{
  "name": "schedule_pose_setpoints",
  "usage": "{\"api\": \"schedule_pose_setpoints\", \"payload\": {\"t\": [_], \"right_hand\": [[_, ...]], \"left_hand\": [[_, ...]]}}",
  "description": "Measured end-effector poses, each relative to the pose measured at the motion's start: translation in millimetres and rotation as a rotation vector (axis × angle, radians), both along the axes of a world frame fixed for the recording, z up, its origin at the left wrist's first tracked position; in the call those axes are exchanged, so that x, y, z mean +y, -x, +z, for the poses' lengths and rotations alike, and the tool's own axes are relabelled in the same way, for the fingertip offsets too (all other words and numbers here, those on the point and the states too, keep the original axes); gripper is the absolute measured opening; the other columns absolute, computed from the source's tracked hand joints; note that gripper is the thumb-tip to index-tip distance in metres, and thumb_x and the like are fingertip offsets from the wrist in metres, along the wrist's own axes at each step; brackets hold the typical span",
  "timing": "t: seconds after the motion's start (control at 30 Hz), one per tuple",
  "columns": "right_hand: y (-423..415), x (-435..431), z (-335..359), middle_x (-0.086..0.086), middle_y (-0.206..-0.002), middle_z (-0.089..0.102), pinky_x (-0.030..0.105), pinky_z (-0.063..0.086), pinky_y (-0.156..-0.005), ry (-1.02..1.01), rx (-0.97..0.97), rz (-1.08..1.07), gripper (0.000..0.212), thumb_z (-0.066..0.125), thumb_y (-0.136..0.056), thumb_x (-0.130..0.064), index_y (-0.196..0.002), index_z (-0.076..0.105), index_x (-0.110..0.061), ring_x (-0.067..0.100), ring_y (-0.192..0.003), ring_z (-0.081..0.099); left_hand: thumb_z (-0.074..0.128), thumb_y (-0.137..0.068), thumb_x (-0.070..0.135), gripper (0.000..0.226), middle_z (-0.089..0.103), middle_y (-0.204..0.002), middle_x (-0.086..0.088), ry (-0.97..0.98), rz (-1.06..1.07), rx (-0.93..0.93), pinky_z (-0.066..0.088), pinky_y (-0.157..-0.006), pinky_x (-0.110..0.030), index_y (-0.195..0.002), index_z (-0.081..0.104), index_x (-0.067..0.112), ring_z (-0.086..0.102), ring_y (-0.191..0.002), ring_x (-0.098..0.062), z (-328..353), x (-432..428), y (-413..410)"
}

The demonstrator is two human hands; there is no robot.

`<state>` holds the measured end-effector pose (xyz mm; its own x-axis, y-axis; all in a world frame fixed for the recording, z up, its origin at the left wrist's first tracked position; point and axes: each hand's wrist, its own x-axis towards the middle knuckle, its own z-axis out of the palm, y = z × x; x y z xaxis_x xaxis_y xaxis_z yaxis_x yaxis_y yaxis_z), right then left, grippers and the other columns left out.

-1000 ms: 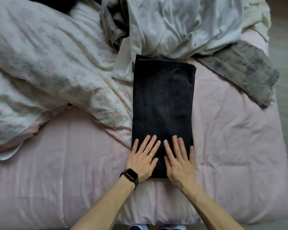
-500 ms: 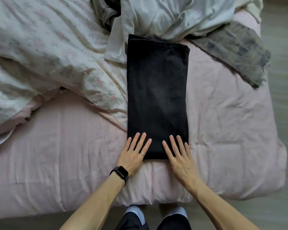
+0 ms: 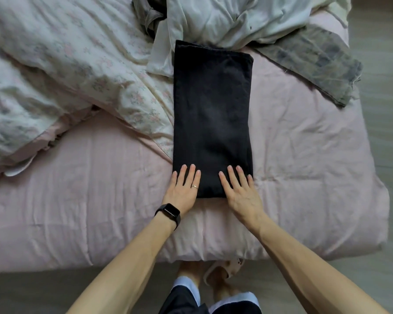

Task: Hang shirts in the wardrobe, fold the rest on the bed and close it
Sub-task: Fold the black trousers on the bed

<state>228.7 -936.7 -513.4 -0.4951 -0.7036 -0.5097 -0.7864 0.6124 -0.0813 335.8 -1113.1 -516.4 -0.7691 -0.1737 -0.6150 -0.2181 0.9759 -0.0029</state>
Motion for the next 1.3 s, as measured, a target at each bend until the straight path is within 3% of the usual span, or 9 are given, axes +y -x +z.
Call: {"api": "schedule_pose_setpoints", "payload": {"t": [0.2, 0.3, 0.4, 0.53, 0.67, 0.83, 0.93, 1.07, 1.3], "right_hand": [[-7.5, 24.8, 62.5, 0.007, -0.169, 0.002, 0.050, 0.018, -0.122, -0.090, -0.163, 0.026, 0.076, 0.041, -0.098, -0.008, -0.161, 0.000, -0.022, 0.031, -0.155, 0.002], [-26.5, 46.0, 96.2, 0.004, -0.168, 0.010, 0.046, 0.024, -0.121, -0.155, -0.297, 0.017, 0.073, 0.040, -0.097, -0.010, -0.161, 0.009, -0.024, 0.028, -0.154, 0.011], [-42.5, 56.9, 116.8, 0.005, -0.167, 0.019, 0.037, 0.029, -0.119, -0.284, -0.531, 0.046, 0.074, 0.044, -0.094, -0.008, -0.160, 0.017, -0.024, 0.027, -0.149, 0.026], [-32.3, 49.1, 130.0, 0.007, -0.151, 0.047, 0.031, 0.040, -0.105, -0.327, -0.660, -0.031, 0.069, 0.043, -0.089, -0.007, -0.154, 0.036, -0.029, 0.028, -0.133, 0.048], [19.7, 23.7, 128.0, 0.007, -0.129, 0.064, 0.030, 0.047, -0.088, -0.119, -0.563, -0.196, 0.054, 0.046, -0.084, -0.003, -0.131, 0.058, -0.026, 0.027, -0.110, 0.058], [90.7, -1.7, 107.0, -0.005, -0.107, 0.067, 0.027, 0.046, -0.087, 0.449, -0.347, -0.672, 0.030, 0.065, -0.093, -0.025, -0.122, 0.061, -0.024, 0.018, -0.099, 0.064], [117.9, -29.2, 83.8, -0.014, -0.097, 0.065, 0.021, 0.048, -0.074, 0.649, -0.359, -1.029, 0.029, 0.070, -0.089, -0.044, -0.113, 0.060, -0.031, 0.006, -0.086, 0.064], [129.0, -58.8, 46.1, -0.004, -0.097, 0.062, 0.028, 0.041, -0.079, 0.660, -0.273, -1.143, 0.021, 0.056, -0.100, -0.037, -0.107, 0.054, -0.018, 0.020, -0.093, 0.061], [145.3, -84.7, -0.5, -0.003, -0.105, 0.051, 0.036, 0.037, -0.080, 0.614, -0.100, -1.227, 0.017, 0.039, -0.103, -0.039, -0.101, 0.040, -0.022, 0.020, -0.089, 0.049]], "left_hand": [[0.045, -0.096, -0.001, 0.083, -0.007, -0.166, -0.014, -0.078, 0.007, -0.076, 0.007, -0.123, -0.051, -0.157, -0.010, 0.009, -0.005, -0.152, -0.036, 68.5, 22.4, -21.3], [0.047, -0.095, 0.001, 0.080, 0.001, -0.166, -0.012, -0.142, 0.019, -0.141, 0.015, -0.122, -0.049, -0.158, 0.000, 0.009, 0.005, -0.152, -0.034, 98.0, 48.0, -45.8], [0.046, -0.093, 0.006, 0.070, 0.026, -0.160, -0.010, -0.279, 0.085, -0.239, 0.036, -0.112, -0.044, -0.157, 0.018, 0.010, 0.031, -0.143, -0.032, 115.7, 64.0, -68.1], [0.041, -0.093, 0.012, 0.065, 0.042, -0.153, -0.010, -0.446, 0.204, -0.289, 0.047, -0.103, -0.039, -0.156, 0.027, 0.019, 0.049, -0.131, -0.033, 129.1, 51.1, -68.4], [0.046, -0.091, 0.014, 0.041, 0.065, -0.122, -0.009, -0.513, 0.386, -0.027, 0.045, -0.077, -0.030, -0.130, 0.056, 0.022, 0.061, -0.102, -0.029, 135.3, 0.6, -25.8], [0.052, -0.096, 0.016, 0.030, 0.066, -0.116, -0.009, -0.477, 0.533, 0.303, 0.049, -0.088, -0.037, -0.125, 0.057, 0.020, 0.060, -0.106, -0.029, 119.0, -75.5, 53.0], [0.053, -0.099, 0.018, 0.025, 0.065, -0.118, -0.008, -0.474, 0.684, 0.390, 0.047, -0.090, -0.035, -0.124, 0.056, 0.020, 0.059, -0.109, -0.028, 89.7, -102.8, 91.8], [0.055, -0.100, 0.022, 0.022, 0.063, -0.119, -0.003, -0.453, 0.796, 0.478, 0.045, -0.087, -0.029, -0.122, 0.057, 0.020, 0.059, -0.109, -0.023, 53.7, -116.6, 120.0], [0.050, -0.102, 0.026, 0.023, 0.060, -0.120, -0.001, -0.415, 0.700, 0.580, 0.040, -0.082, -0.027, -0.122, 0.060, 0.020, 0.057, -0.105, -0.022, 13.5, -130.6, 155.6]]}}
